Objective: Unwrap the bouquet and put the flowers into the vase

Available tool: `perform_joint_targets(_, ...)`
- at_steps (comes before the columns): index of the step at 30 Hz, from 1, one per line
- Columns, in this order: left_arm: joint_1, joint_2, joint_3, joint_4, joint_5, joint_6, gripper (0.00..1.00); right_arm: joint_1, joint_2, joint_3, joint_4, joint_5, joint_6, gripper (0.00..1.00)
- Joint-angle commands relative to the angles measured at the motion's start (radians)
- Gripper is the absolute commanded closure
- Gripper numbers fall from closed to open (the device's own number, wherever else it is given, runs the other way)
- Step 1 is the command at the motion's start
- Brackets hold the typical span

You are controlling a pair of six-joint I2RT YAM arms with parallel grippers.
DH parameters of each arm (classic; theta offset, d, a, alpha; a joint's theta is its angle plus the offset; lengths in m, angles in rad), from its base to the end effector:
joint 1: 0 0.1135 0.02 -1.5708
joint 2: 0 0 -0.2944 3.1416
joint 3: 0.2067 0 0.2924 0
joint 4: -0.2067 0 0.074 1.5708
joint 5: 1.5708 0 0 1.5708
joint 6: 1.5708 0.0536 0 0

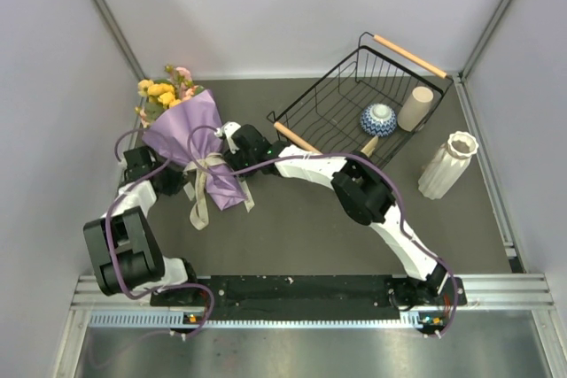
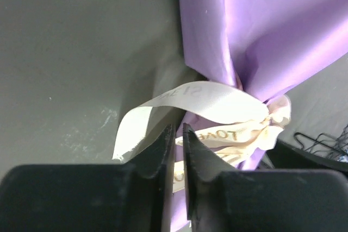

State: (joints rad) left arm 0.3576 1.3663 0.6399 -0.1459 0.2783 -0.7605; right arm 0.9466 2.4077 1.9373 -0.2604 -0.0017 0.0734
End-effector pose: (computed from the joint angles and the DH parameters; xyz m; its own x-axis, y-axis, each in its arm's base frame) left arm 0.2812 0.0894 0.1604 -0.4018 -0.8577 -0.3209 -0.6184 0.5126 -0.5957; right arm 0.3599 0.4998 0.1493 -0.4486 -0.4974 -0.7426 -0.7814 0.6216 0.0557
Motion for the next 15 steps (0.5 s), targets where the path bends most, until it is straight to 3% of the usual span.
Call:
perform_joint_targets(1, -0.005, 0.026, 0.136, -0.114, -0.089, 0.078, 0.68, 0.000, -0.099, -0.003, 0.004, -0.020, 0.022, 0.50)
perform_joint_targets(2, -0.005, 0.045, 0.168, -0.157, -0.111, 0.088, 0.56, -0.002, -0.101, -0.004, 0.004, -0.021, 0.022, 0.50)
perform_joint_targets(4, -0.005, 0.088, 0.237, -0.228, -0.137, 0.133, 0.48, 0.000, -0.102, -0.008, 0.004, -0.023, 0.022, 0.50)
perform_joint_targets(11, -0.043, 0.116, 0.248, -0.204, -0.174, 0.259, 0.55, 0.000, -0.096, -0.008, 0.007, -0.043, 0.025, 0.50)
perform_joint_targets(15, -0.109, 0.071, 0.241, -0.215, -0.247, 0.357, 0.51, 0.000, -0.099, -0.011, 0.009, -0.047, 0.025, 0.50)
